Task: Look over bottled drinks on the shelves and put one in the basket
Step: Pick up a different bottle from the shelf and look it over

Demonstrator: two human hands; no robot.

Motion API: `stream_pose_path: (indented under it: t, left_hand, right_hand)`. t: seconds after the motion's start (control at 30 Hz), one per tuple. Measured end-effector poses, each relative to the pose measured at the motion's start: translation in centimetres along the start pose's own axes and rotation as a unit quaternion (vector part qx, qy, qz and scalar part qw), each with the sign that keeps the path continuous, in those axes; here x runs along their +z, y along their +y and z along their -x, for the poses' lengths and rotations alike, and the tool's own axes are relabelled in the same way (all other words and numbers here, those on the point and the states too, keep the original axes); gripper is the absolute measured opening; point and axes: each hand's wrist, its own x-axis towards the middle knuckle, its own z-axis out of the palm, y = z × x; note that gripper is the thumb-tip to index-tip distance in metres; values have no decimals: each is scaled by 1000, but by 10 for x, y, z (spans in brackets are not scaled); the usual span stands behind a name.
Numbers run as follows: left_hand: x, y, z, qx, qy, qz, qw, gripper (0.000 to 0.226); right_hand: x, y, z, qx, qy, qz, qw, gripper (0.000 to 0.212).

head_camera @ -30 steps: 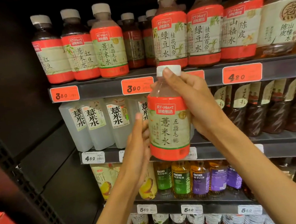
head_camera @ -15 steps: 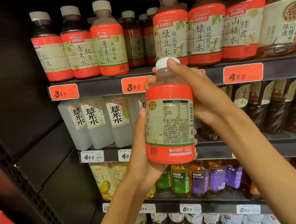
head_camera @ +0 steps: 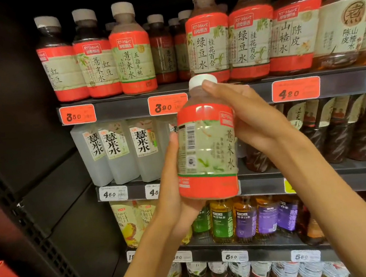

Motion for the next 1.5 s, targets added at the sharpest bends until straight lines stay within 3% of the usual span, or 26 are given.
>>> stream_pose_path:
  t: [0.1, 0.2, 0.3, 0.43, 0.53, 0.63, 0.8, 0.87, 0.97, 1.17, 1.3, 1.5]
  left_hand:
    - [6, -2, 2, -75, -48, 77, 993, 77]
    - [3, -4, 2, -74, -21, 31, 997, 75]
    - [1, 4, 5, -7, 30, -107, 994, 68]
    - [11, 0, 11, -9, 20, -152, 988, 39]
    - [13, -3, 15, -17, 31, -94, 995, 38]
    - [13, 4, 18, -44, 23, 14, 999, 63]
    - [16, 16, 28, -189, -26, 188, 964, 87]
    - [16, 18, 31, -208, -11, 210, 955, 87]
    - [13, 17, 33, -227, 13, 210, 951, 87]
    - [9, 15, 35, -239, 41, 246, 939, 88]
    - [6, 14, 37, -228, 32, 232, 945, 89]
    - [5, 11, 32, -145, -5, 170, 975, 92]
  right_hand:
    - [1, 5, -1, 84, -36, -81, 993, 38]
    - [2, 3, -1, 81, -19, -104, 991, 29]
    - [-2, -2, -1, 30, 25, -9, 999, 19]
    - [-2, -3, -4, 48, 28, 87, 995, 21]
    - [-3, -1, -3, 83, 14, 78, 993, 23]
    - [-3, 6, 1, 109, 12, 5, 994, 19]
    - [2, 22, 8, 161, 14, -83, 983, 19]
    - [2, 28, 8, 188, 28, -102, 977, 19]
    - [2, 39, 6, 229, 41, -135, 963, 37]
    - [4, 52, 6, 272, 49, -140, 951, 32]
    - [11, 45, 11, 225, 47, -138, 963, 22]
    - [26, 18, 17, 55, -2, -12, 998, 17]
